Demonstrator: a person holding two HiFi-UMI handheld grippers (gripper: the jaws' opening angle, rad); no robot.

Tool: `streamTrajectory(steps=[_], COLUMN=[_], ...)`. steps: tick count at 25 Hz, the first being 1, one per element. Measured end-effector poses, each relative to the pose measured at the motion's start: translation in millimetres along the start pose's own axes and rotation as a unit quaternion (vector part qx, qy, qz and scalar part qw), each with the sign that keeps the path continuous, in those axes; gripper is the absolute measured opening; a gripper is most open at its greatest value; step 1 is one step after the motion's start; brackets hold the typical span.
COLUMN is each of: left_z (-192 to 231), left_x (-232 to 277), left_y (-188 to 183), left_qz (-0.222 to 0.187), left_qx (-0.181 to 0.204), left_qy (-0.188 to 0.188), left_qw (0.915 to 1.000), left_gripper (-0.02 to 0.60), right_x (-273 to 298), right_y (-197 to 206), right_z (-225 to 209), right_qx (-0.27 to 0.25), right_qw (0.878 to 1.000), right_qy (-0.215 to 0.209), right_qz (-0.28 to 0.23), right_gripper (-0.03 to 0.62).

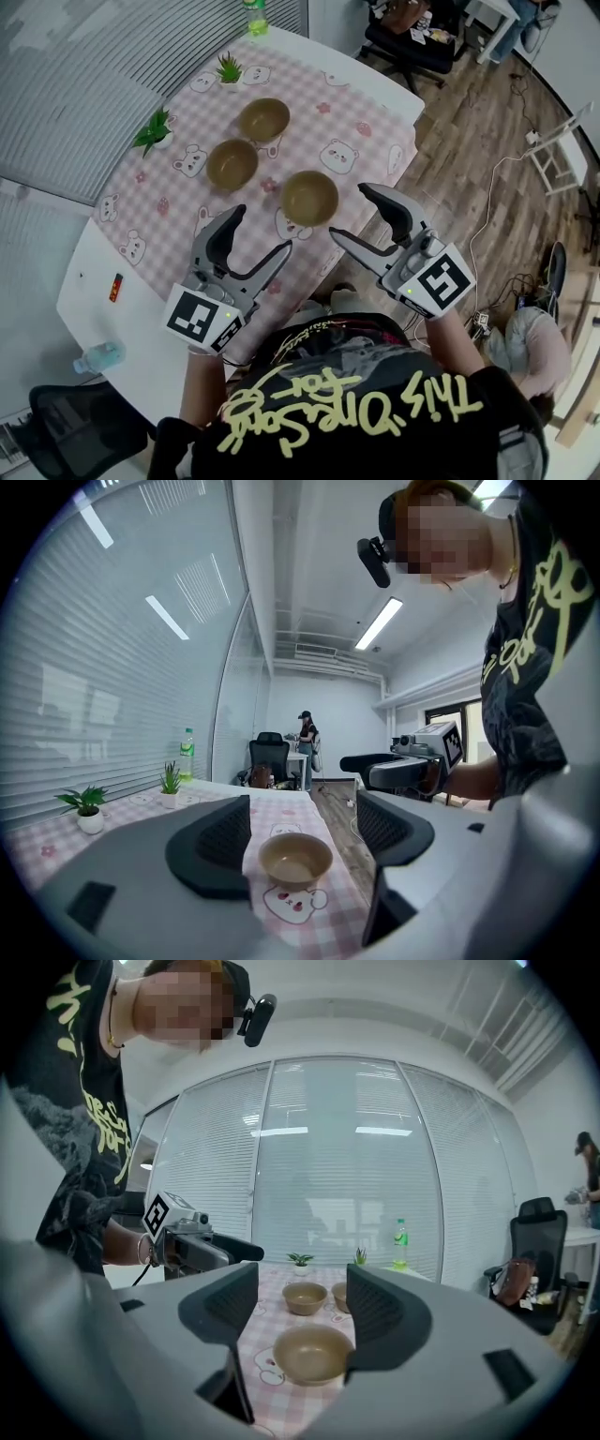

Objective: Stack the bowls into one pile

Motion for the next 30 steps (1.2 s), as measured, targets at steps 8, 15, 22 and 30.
streamTrajectory(steps=[8, 15, 22, 30], left_z=[0, 4, 20, 32], left_x=[13, 38, 58, 72], left_y=[29, 71, 108, 139], left_qz=[0.035, 0.085, 0.153, 0.200], left_qx=[-0.003, -0.008, 0.007, -0.005], left_qy=[0.029, 0.034, -0.032, -0.093], left_qw=[0.9990, 0.9958, 0.9877, 0.9753], left_gripper=[0.370, 0.399, 0.417, 0.431], right_x=[-3, -6, 19, 44], right_y=[34, 84, 138, 171], right_z=[6, -4, -10, -12], right_qx=[0.002, 0.001, -0.038, -0.079], right_qw=[0.998, 0.993, 0.978, 0.952], right_qy=[-0.024, -0.050, -0.137, -0.239], right_qz=[0.057, 0.108, 0.151, 0.174], right_gripper=[0.279, 0.287, 0.305, 0.310])
Point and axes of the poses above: the fingertips, and each gripper's own axes: x forward along the fingers, z to its left, y out of its underside, the point moved 1 cm from there along -x, backward along the fingers, and after that the axes turned 8 degrees about -x, right-handed, at the moved point
